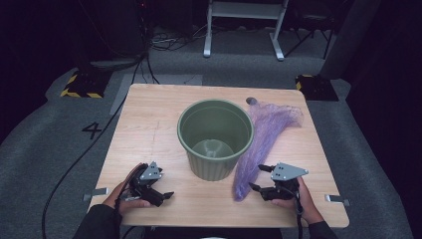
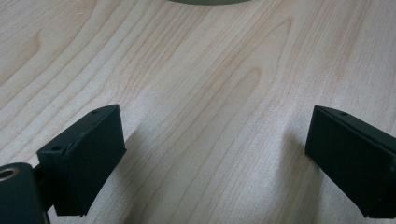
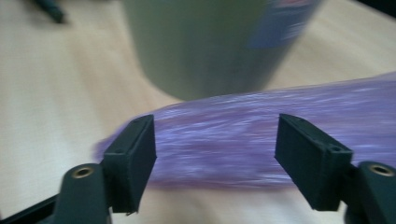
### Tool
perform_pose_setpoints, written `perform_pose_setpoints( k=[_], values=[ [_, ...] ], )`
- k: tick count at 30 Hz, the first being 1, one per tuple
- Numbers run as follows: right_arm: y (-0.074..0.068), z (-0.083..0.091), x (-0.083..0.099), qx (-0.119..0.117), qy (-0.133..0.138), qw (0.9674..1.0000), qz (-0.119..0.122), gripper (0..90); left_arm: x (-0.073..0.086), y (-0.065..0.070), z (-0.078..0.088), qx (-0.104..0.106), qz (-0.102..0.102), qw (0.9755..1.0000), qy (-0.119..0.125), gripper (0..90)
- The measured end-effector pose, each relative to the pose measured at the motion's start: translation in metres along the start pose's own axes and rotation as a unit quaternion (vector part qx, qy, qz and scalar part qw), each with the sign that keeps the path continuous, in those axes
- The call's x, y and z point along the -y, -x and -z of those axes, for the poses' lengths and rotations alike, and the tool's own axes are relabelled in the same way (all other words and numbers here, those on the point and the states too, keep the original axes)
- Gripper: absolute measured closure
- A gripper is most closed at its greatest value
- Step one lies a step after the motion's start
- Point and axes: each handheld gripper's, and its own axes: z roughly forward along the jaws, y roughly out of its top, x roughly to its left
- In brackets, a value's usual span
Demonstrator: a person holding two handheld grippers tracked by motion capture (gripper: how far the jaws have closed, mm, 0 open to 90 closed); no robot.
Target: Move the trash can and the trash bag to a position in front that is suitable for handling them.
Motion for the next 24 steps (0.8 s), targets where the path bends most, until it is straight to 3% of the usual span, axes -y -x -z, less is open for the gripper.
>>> perform_pose_setpoints(
  k=[3,4,7,13,17,20,24],
  values=[
    [0.018,0.0,-0.002,0.018,0.009,0.9996,-0.02,20.9,0.0,0.0,0.0,0.0,0.0,1.0,0.0,4.4],
    [0.018,0.0,-0.002,0.018,0.009,0.9996,-0.02,20.9,0.0,0.0,0.0,0.0,0.0,1.0,0.0,4.4],
    [0.039,-0.012,-0.003,0.034,-0.018,0.9989,-0.025,19.0,0.0,0.0,0.0,0.001,0.0,1.0,0.0,4.4],
    [0.058,-0.029,0.0,0.022,-0.026,0.9982,-0.048,19.2,0.0,0.0,0.0,0.0,-0.001,1.0,0.0,4.4],
    [0.066,-0.044,0.01,0.005,-0.02,0.9968,-0.077,28.0,0.0,0.0,0.0,-0.001,0.001,1.0,0.0,4.4],
    [0.066,-0.051,0.013,0.009,-0.036,0.9966,-0.074,36.6,0.0,0.0,0.0,-0.001,0.001,1.0,0.0,4.5],
    [0.066,-0.057,0.017,0.01,-0.051,0.9959,-0.075,54.7,0.0,0.001,0.0,-0.002,0.002,1.0,0.0,4.5]
  ],
)
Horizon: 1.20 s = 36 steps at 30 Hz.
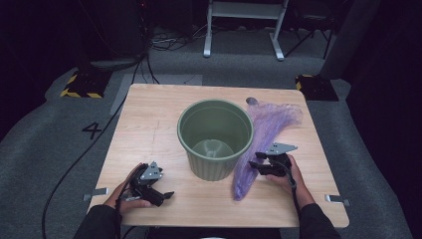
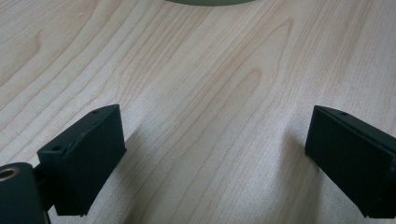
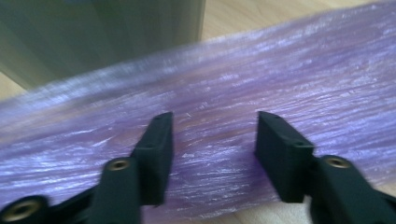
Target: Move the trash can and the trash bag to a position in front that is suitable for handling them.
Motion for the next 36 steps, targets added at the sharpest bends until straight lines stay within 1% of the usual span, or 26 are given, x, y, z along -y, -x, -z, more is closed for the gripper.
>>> perform_pose_setpoints(
  k=[1,2,4,5,6,7,11,12,13,15,16,17,19,22,24,25,26,27,28,29,30,31,32,33,35,36],
  values=[
    [0.0,-0.001,0.001,0.001,-0.004,1.0,-0.001,59.8,0.0,0.0,0.0,0.0,0.0,1.0,0.0,4.5],
    [-0.001,-0.002,0.001,0.003,-0.007,1.0,0.001,62.1,0.0,0.0,0.0,0.0,0.0,1.0,0.0,4.5],
    [-0.001,-0.001,0.002,0.004,-0.006,1.0,0.001,69.8,0.0,0.0,0.0,0.0,0.0,1.0,0.0,4.5],
    [-0.001,-0.001,0.002,0.004,-0.006,1.0,0.001,69.8,0.0,0.0,0.0,0.0,0.0,1.0,0.0,4.5],
    [-0.002,0.0,0.003,0.017,-0.01,0.9998,0.002,75.9,0.0,0.0,0.0,0.0,0.0,1.0,0.0,4.5],
    [-0.003,0.002,0.004,0.018,-0.009,0.9998,0.002,78.6,0.0,0.0,0.0,0.0,0.0,1.0,0.0,4.5],
    [-0.006,0.012,0.012,0.032,-0.01,0.9994,-0.003,83.3,0.0,0.0,0.0,0.0,0.0,1.0,0.0,4.5],
    [-0.007,0.016,0.014,0.035,-0.009,0.9993,-0.005,82.0,0.0,0.0,0.0,0.0,0.0,1.0,0.0,4.5],
    [-0.007,0.019,0.015,0.034,-0.008,0.9993,-0.011,75.0,0.0,0.0,0.0,0.0,0.0,1.0,0.0,4.5],
    [-0.007,0.026,0.017,0.032,-0.008,0.9992,-0.021,52.5,0.0,0.0,0.0,0.0,0.0,1.0,0.0,4.5],
    [-0.007,0.029,0.017,0.032,-0.005,0.999,-0.03,45.4,0.0,0.0,0.0,0.0,0.0,1.0,0.0,4.5],
    [-0.008,0.034,0.018,0.028,0.003,0.999,-0.035,41.8,0.0,0.0,0.0,0.0,0.0,1.0,0.0,4.5],
    [-0.011,0.045,0.019,0.032,0.016,0.9989,-0.028,37.5,0.0,0.0,0.0,0.001,0.0,1.0,0.0,4.5],
    [-0.017,0.058,0.022,0.026,0.026,0.9992,-0.014,36.8,0.0,0.0,0.0,0.002,-0.001,1.0,0.001,4.5],
    [-0.022,0.064,0.026,0.016,0.02,0.9997,0.001,37.3,0.0,0.0,0.0,0.002,-0.001,1.0,0.001,4.5],
    [-0.022,0.064,0.026,0.016,0.02,0.9997,0.001,37.3,0.0,0.0,0.0,0.002,-0.001,1.0,0.001,4.5],
    [-0.028,0.066,0.029,0.005,0.008,0.9998,0.015,39.9,0.0,0.0,0.0,0.002,-0.001,1.0,0.001,4.5],
    [-0.032,0.067,0.031,-0.001,0.004,0.9998,0.018,43.0,0.0,0.0,0.0,0.002,-0.001,1.0,0.001,4.5],
    [-0.032,0.067,0.031,-0.001,0.004,0.9998,0.018,43.0,0.0,0.0,0.0,0.002,-0.001,1.0,0.001,4.5],
    [-0.039,0.067,0.032,-0.022,0.0,0.9994,0.026,47.5,0.0,0.0,0.0,0.002,-0.001,1.0,0.001,4.5],
    [-0.043,0.066,0.033,-0.03,0.0,0.9991,0.031,50.0,0.0,0.0,0.0,0.002,-0.001,1.0,0.001,4.5],
    [-0.047,0.064,0.032,-0.037,-0.001,0.9988,0.032,52.4,0.0,0.0,0.0,0.002,-0.001,1.0,0.001,4.5],
    [-0.047,0.064,0.032,-0.037,-0.001,0.9988,0.032,52.4,0.0,0.0,0.0,0.002,-0.001,1.0,0.001,4.5],
    [-0.057,0.057,0.03,-0.056,-0.002,0.998,0.029,55.1,0.0,0.0,-0.001,0.002,0.0,1.0,0.001,4.5],
    [-0.069,0.05,0.026,-0.068,-0.007,0.9967,0.042,57.4,0.0,0.0,0.0,0.002,-0.001,1.0,0.001,4.5],
    [-0.069,0.05,0.026,-0.068,-0.007,0.9967,0.042,57.4,0.0,0.0,0.0,0.002,-0.001,1.0,0.001,4.5]
  ],
)
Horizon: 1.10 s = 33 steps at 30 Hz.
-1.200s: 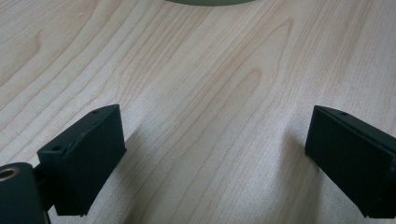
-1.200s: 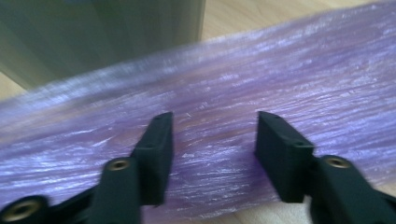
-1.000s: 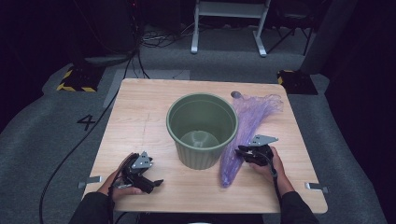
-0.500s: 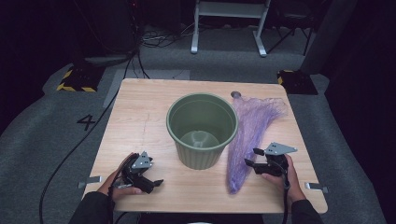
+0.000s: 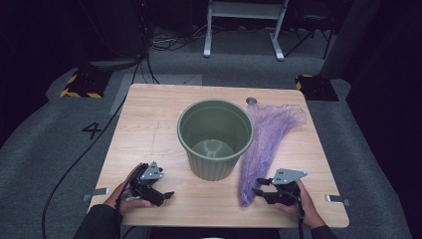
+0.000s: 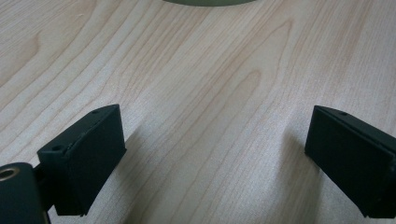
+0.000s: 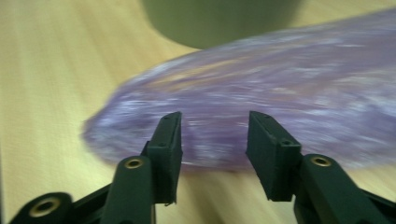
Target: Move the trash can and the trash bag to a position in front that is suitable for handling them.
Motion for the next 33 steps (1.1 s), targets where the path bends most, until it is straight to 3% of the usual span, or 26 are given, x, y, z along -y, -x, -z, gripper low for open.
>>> perform_pose_setpoints(
  k=[1,4,12,16,22,23,26,29,30,31,32,33],
  values=[
    [-0.01,-0.01,-0.006,-0.014,-0.001,0.9998,0.011,57.5,0.0,0.0,0.0,0.0,0.0,1.0,0.0,4.5],
    [-0.019,-0.021,-0.013,-0.027,0.0,0.9994,0.024,57.0,0.0,0.0,0.0,0.0,-0.001,1.0,0.0,4.5],
    [-0.033,-0.044,-0.028,-0.054,-0.001,0.998,0.033,52.1,0.0,0.0,0.0,0.0,-0.002,1.0,-0.001,4.5],
    [-0.049,-0.06,-0.042,-0.069,0.001,0.9962,0.055,43.5,-0.001,-0.001,-0.001,0.0,-0.002,1.0,-0.001,4.5],
    [-0.057,-0.056,-0.049,-0.082,0.014,0.9944,0.064,32.1,-0.001,-0.001,0.0,0.0,-0.002,1.0,-0.001,4.5],
    [-0.054,-0.043,-0.05,-0.073,0.034,0.9952,0.057,27.3,-0.001,-0.001,0.0,0.0,-0.002,1.0,-0.001,4.6],
    [-0.046,-0.022,-0.052,-0.039,0.051,0.9966,0.051,21.1,-0.001,-0.001,0.0,0.0,-0.002,1.0,-0.001,4.6],
    [-0.034,0.0,-0.05,-0.019,0.07,0.9963,0.047,21.0,-0.001,-0.001,0.0,0.001,-0.002,1.0,-0.001,4.6],
    [-0.029,0.007,-0.048,0.0,0.072,0.9962,0.049,20.5,-0.001,-0.001,0.0,0.0,-0.002,1.0,-0.001,4.6],
    [-0.029,0.007,-0.048,0.0,0.072,0.9962,0.049,20.5,-0.001,-0.001,0.0,0.0,-0.002,1.0,-0.001,4.6],
    [-0.014,0.018,-0.045,0.036,0.075,0.9953,0.05,20.3,-0.001,-0.001,0.0,0.001,-0.002,1.0,-0.001,4.6],
    [-0.005,0.02,-0.044,0.048,0.077,0.9948,0.046,20.0,-0.001,-0.001,-0.001,0.001,-0.003,1.0,0.0,4.6]
  ],
)
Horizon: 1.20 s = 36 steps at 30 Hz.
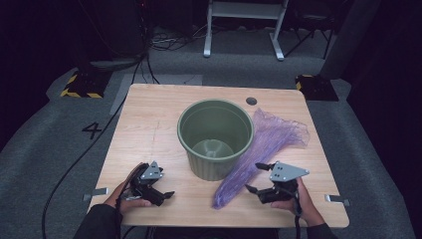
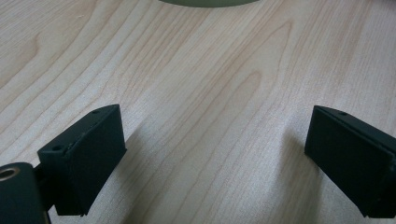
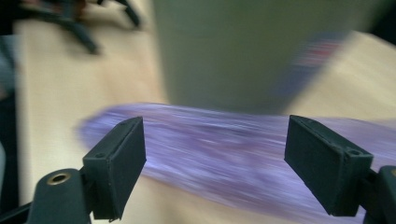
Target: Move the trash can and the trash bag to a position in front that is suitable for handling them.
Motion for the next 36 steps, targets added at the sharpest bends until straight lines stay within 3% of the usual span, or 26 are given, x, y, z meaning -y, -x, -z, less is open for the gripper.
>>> perform_pose_setpoints(
  k=[4,5,6,8,12,14,18,23,27,29,30,33,36],
  values=[
    [0.03,-0.01,0.006,0.022,-0.036,0.9991,0.001,16.2,0.0,0.0,0.0,0.0,0.0,1.0,-0.001,4.6],
    [0.03,-0.01,0.006,0.022,-0.036,0.9991,0.001,16.2,0.0,0.0,0.0,0.0,0.0,1.0,-0.001,4.7],
    [0.044,-0.021,0.009,0.016,-0.061,0.998,-0.001,16.2,0.0,0.0,0.0,0.0,0.0,1.0,-0.001,4.7],
    [0.052,-0.031,0.011,0.005,-0.067,0.9977,-0.009,16.3,0.0,0.0,0.0,0.0,0.0,1.0,-0.001,4.7],
    [0.061,-0.049,0.018,-0.015,-0.069,0.9973,-0.019,18.2,0.0,0.0,0.0,0.0,0.0,1.0,-0.001,4.7],
    [0.064,-0.056,0.021,-0.014,-0.081,0.9964,-0.019,20.2,0.0,0.0,0.0,-0.001,0.0,1.0,-0.001,4.7],
    [0.071,-0.066,0.028,-0.02,-0.084,0.9953,-0.044,25.1,0.0,0.0,0.0,0.0,0.0,1.0,0.0,4.8],
    [0.069,-0.074,0.035,-0.022,-0.097,0.9939,-0.047,36.8,0.0,0.0,0.0,0.0,0.0,1.0,0.0,4.9],
    [0.068,-0.072,0.037,-0.026,-0.085,0.9947,-0.051,61.5,0.0,0.0,0.0,0.0,0.0,1.0,0.0,4.9],
    [0.068,-0.071,0.037,-0.025,-0.085,0.9947,-0.053,65.9,0.0,0.0,0.0,0.0,0.0,1.0,0.0,4.9],
    [0.067,-0.068,0.039,-0.019,-0.086,0.9947,-0.053,73.6,0.0,0.0,0.0,0.0,0.0,1.0,0.0,4.9],
    [0.067,-0.064,0.04,-0.006,-0.09,0.9943,-0.057,77.3,0.0,0.0,0.0,0.001,0.0,1.0,0.001,4.9],
    [0.069,-0.052,0.047,0.027,-0.094,0.9926,-0.073,82.5,0.0,0.0,0.0,0.001,0.0,1.0,0.001,4.9]
  ],
)
